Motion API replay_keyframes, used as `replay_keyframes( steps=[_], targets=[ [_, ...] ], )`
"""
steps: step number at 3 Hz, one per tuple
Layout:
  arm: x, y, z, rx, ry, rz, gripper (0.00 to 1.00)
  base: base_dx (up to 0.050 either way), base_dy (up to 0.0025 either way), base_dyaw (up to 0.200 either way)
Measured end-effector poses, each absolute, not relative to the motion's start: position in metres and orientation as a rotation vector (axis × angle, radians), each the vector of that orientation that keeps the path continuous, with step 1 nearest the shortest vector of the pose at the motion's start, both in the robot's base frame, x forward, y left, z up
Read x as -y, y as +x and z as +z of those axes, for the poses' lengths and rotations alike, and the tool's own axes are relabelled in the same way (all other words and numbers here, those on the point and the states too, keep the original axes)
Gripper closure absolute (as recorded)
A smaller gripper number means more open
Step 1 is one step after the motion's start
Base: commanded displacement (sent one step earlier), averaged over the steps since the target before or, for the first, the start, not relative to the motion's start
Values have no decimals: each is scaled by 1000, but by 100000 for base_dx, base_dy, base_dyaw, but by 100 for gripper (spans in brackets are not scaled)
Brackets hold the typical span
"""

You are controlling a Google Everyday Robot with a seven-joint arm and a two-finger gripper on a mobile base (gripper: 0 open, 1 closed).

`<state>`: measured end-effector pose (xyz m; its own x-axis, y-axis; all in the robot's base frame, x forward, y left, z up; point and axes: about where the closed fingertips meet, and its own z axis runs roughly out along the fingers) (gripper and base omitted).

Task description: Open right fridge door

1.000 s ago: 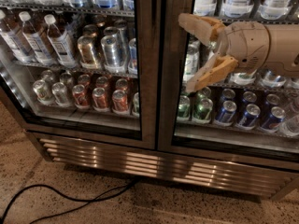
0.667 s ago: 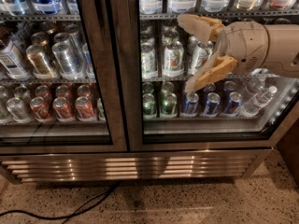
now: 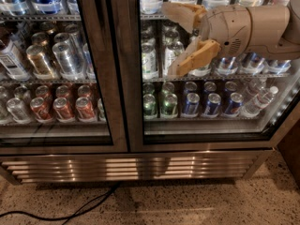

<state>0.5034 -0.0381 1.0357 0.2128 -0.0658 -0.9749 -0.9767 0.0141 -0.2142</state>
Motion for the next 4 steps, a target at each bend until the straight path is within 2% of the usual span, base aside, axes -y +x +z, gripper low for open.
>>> replay_keyframes(
  steps=[2,3,4],
  targets=[
    [31,504,1034,-1059,-1337,1041,0,0,0,0],
    [8,500,1036,-973,-1355,1123,0,0,0,0],
    [8,500,1036,-972,-1355,1123,0,0,0,19798]
  ],
)
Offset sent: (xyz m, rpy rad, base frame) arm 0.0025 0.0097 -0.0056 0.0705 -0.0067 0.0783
